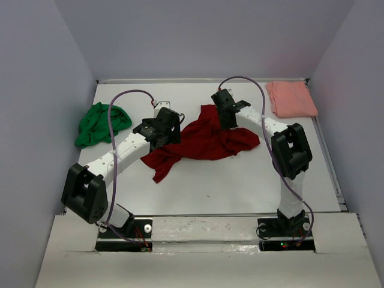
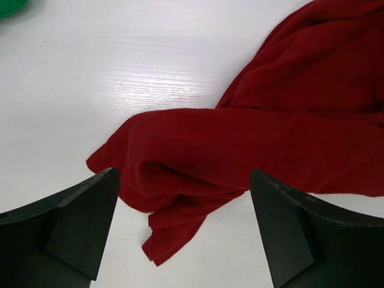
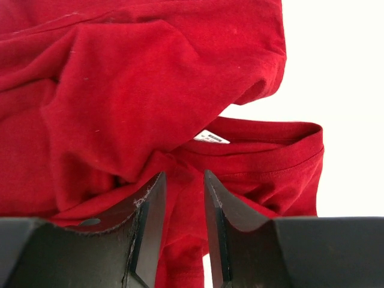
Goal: Fold and stack the t-shirts
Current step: Flatten the tshirt out
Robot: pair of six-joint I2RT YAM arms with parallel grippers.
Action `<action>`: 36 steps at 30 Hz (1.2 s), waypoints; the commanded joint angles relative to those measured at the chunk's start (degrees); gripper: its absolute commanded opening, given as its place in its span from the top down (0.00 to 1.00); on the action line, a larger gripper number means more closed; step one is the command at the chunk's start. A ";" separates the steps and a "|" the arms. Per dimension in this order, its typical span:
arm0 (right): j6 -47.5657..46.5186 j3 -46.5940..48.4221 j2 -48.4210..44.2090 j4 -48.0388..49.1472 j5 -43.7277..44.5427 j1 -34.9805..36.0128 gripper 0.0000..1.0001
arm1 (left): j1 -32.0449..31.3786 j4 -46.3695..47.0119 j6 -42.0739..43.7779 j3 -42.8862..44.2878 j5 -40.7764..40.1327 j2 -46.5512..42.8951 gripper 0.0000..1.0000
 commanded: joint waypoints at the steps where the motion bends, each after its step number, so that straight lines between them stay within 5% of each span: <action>1: 1.12 -1.93 -0.94 2.92 -2.12 -2.00 0.63 | 0.25 -0.04 0.65 1.16 -1.34 -1.20 0.01; 33: 1.91 -4.66 -2.70 6.96 -11.79 -2.53 0.69 | 0.25 -0.30 0.74 1.42 -0.90 -0.76 0.01; 36: 1.73 -4.49 -2.70 6.96 -11.18 -2.53 0.83 | 0.25 -0.13 0.74 1.33 -0.72 -0.76 0.01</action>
